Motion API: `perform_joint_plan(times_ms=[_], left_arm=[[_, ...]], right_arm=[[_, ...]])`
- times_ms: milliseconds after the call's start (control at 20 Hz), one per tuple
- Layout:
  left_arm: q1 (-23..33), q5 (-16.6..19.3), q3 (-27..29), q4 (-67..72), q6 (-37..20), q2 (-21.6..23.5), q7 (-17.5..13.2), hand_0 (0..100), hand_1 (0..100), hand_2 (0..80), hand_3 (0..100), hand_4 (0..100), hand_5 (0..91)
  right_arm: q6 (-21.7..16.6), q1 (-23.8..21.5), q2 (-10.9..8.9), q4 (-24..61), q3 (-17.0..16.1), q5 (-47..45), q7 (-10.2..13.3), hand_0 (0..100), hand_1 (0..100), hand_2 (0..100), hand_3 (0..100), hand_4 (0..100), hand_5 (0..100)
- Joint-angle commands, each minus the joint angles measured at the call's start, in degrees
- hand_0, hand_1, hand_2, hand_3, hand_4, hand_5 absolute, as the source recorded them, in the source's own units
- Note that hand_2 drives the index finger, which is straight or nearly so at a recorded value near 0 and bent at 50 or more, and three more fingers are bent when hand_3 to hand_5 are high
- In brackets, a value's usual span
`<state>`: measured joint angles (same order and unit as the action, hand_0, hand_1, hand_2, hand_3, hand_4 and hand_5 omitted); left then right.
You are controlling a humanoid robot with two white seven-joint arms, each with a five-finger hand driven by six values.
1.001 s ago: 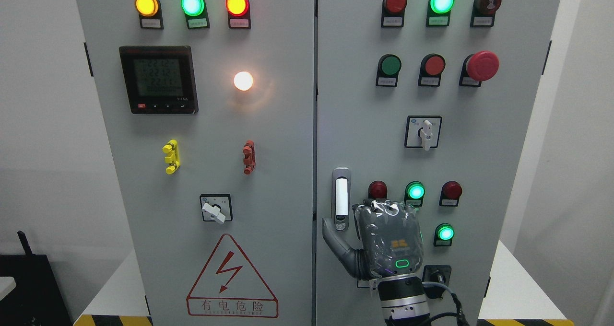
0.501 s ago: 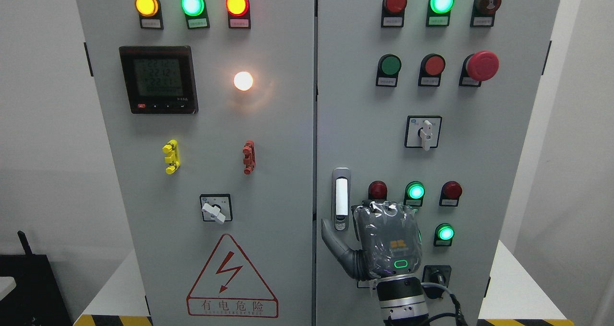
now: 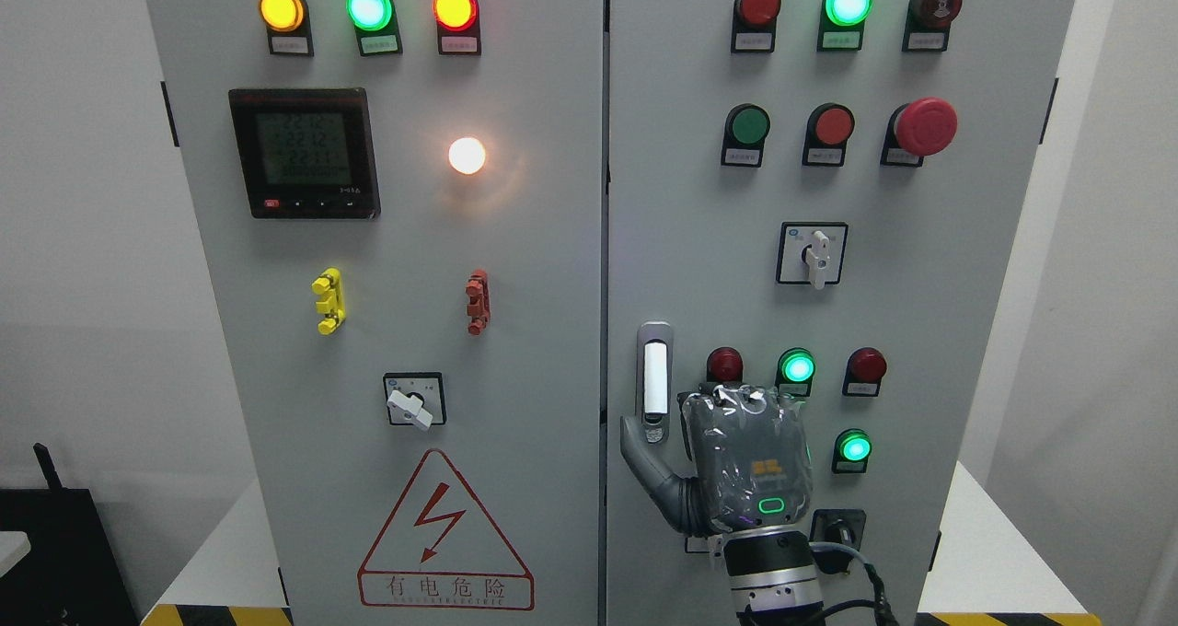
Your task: Release door handle
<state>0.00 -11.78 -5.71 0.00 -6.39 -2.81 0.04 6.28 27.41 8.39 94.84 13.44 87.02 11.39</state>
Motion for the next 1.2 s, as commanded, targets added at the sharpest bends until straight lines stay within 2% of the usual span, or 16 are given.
perform_joint_plan(times_ms=[0,100,1152], left_arm=[[1.8,0.0,0.0,-1.8,0.0,0.0,0.0,12,39,0.0,0,0,0.0],[1.8,0.0,0.0,-1.8,0.0,0.0,0.0,12,39,0.0,0,0,0.0],[1.8,0.0,0.0,-1.8,0.0,0.0,0.0,12,39,0.0,0,0,0.0]], right_arm=[[0.0,0.0,0.05,-0.1,0.1,0.0,-0.9,41,0,100,100,100,97],[0.0,0.0,-0.04,-0.1,0.1,0.0,-1.5,42,0,100,100,100,97],[0.7,0.1,0.05,0.0,0.1,0.0,-1.4,49,0,100,100,100,97]])
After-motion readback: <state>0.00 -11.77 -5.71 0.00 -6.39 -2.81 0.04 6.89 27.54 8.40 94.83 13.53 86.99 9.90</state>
